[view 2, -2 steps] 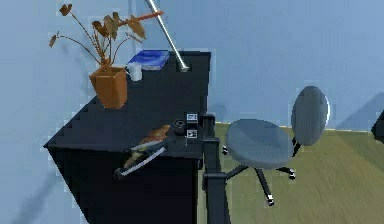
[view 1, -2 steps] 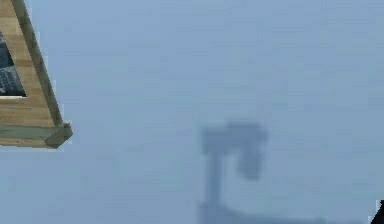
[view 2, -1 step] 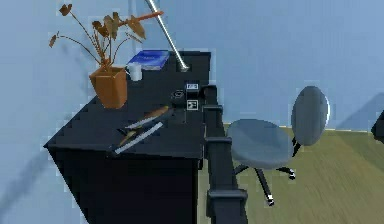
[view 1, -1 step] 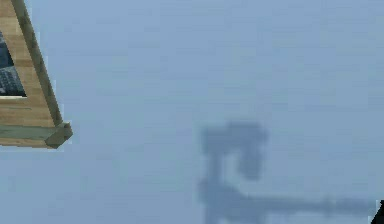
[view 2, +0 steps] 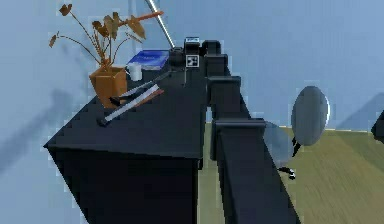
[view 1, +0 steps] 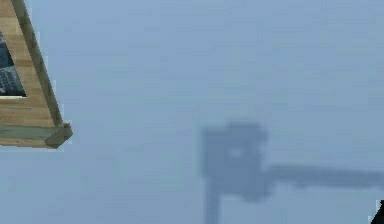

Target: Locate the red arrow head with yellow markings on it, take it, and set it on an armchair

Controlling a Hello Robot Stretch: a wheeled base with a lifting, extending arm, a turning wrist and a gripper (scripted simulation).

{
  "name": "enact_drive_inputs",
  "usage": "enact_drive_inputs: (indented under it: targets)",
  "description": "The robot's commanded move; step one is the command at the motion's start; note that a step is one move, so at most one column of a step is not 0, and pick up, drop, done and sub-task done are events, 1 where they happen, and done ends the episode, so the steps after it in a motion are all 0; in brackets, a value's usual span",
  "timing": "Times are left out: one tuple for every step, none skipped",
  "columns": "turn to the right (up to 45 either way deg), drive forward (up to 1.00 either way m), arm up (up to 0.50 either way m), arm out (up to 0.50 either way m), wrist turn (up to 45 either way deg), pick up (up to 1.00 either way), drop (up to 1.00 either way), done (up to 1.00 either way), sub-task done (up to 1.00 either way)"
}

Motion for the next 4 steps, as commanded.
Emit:
enact_drive_inputs:
  targets:
    - [0.0, 0.00, 0.00, 0.00, -39.0, 0.00, 0.00, 0.00, 0.00]
    - [0.0, 0.00, 0.00, -0.38, 0.0, 0.00, 0.00, 0.00, 0.00]
    - [45.0, 0.00, 0.00, 0.00, 0.0, 0.00, 0.00, 0.00, 0.00]
    - [45.0, 0.00, 0.00, 0.00, 0.0, 0.00, 0.00, 0.00, 0.00]
